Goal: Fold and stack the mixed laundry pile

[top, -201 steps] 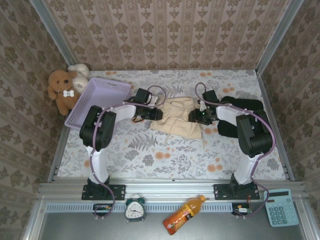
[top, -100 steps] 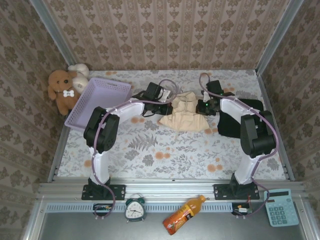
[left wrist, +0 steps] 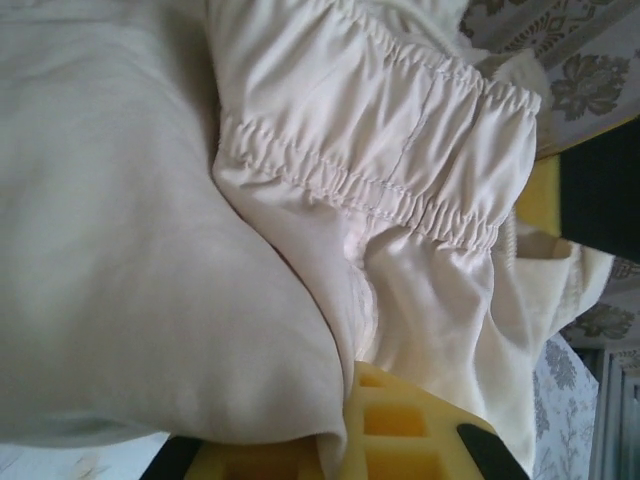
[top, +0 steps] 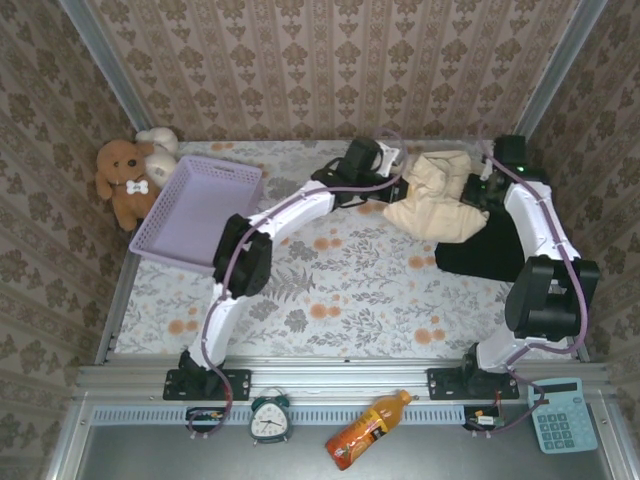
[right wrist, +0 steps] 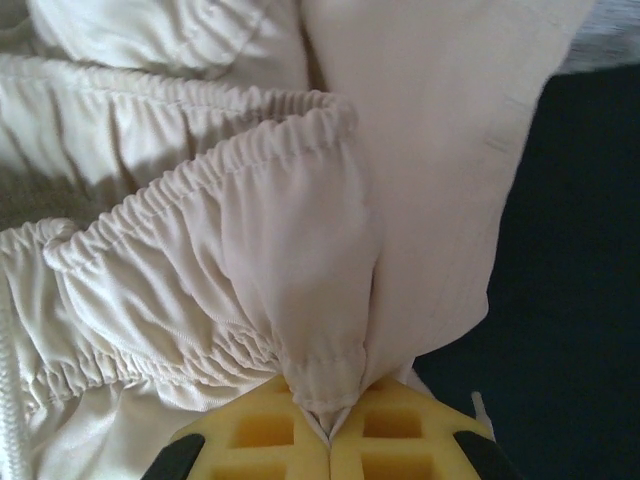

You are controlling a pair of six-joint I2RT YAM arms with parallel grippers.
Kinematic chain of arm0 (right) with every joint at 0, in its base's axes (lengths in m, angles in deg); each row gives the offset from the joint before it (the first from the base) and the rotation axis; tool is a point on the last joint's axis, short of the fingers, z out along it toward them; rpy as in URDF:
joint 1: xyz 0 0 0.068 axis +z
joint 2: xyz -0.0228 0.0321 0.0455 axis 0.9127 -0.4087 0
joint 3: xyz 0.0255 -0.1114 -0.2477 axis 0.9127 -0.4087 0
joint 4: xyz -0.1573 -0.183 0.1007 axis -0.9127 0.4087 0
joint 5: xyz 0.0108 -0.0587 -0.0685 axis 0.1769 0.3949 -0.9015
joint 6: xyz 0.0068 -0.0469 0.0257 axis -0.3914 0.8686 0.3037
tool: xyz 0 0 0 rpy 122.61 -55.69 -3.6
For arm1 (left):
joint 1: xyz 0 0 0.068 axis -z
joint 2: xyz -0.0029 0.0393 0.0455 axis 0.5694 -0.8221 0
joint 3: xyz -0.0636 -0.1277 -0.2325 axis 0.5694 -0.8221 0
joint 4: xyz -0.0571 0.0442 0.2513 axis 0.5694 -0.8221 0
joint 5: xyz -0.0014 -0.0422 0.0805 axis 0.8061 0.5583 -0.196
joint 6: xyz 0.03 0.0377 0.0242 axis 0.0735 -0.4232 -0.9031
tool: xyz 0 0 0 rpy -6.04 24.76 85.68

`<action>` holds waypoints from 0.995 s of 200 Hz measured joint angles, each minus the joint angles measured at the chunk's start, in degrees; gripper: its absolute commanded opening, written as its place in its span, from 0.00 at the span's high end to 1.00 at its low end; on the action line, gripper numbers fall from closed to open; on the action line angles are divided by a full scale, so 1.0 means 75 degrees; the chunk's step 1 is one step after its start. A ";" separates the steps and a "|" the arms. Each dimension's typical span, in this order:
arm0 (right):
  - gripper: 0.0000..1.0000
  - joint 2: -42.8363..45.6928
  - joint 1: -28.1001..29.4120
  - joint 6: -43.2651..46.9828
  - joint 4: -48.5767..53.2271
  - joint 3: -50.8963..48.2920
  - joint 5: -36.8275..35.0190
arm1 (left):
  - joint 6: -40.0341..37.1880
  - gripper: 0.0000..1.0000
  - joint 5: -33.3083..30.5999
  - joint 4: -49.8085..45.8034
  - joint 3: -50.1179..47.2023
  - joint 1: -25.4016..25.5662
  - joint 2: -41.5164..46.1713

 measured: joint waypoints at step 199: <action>1.00 -0.0431 0.0717 -0.0912 -0.0976 -0.1716 0.2448 | 0.0437 1.00 0.0233 -0.0455 -0.3713 -0.0930 0.2381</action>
